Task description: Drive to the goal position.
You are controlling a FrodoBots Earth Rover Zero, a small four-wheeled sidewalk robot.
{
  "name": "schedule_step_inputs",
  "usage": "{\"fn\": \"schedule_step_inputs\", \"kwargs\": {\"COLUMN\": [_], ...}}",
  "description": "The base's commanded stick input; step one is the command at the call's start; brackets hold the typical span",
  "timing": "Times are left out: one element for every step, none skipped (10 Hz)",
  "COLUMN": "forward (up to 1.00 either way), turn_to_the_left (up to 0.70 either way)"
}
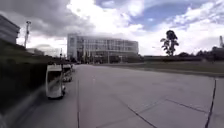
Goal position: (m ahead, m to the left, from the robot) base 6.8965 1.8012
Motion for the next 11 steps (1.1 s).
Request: {"fn": "schedule_step_inputs", "kwargs": {"forward": [0.70,0.70,0.70,0.70,0.70,0.70,0.70,0.70,0.70,0.70,0.70], "turn_to_the_left": [0.00,0.00,0.00,0.10,0.35,0.35,0.35,0.22,0.00,0.00,0.00]}}
